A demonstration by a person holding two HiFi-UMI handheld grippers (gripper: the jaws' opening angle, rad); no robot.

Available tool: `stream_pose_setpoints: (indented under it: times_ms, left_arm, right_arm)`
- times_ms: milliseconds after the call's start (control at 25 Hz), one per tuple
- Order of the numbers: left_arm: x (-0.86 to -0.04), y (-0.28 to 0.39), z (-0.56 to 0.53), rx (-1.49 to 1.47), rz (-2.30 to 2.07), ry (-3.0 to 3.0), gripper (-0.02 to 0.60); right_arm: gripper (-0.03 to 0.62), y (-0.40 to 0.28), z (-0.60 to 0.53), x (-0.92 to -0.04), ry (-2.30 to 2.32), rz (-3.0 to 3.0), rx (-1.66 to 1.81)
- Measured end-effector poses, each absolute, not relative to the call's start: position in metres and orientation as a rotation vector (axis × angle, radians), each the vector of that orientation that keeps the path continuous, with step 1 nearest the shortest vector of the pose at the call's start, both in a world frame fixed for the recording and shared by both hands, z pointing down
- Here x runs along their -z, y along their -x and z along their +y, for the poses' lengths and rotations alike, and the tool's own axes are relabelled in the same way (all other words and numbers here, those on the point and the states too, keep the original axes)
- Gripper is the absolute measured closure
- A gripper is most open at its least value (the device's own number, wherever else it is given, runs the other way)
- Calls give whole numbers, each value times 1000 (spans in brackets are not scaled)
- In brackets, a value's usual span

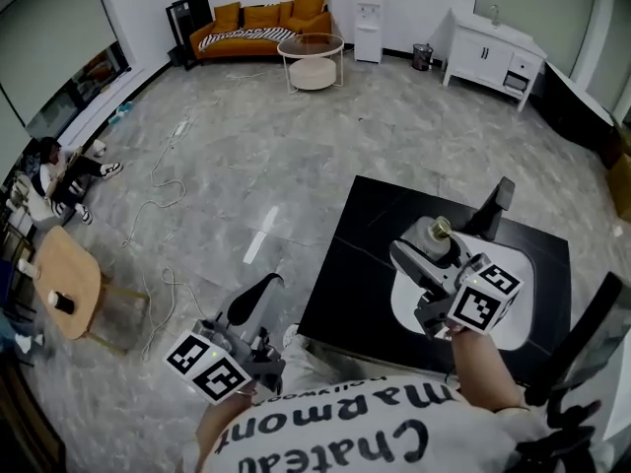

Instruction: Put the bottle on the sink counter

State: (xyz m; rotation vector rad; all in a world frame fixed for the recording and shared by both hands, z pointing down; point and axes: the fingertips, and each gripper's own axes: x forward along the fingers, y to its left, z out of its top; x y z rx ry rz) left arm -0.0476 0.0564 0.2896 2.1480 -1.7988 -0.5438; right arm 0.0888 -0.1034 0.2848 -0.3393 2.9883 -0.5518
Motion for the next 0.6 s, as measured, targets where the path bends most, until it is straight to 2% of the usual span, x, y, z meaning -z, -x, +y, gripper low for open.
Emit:
stream_pose_setpoints:
  times_ms: [600]
  left_arm:
    - [-334,204,-115,338,-1424,-2232,567]
  right_arm:
    - [252,16,-249,-359,909,2894,768]
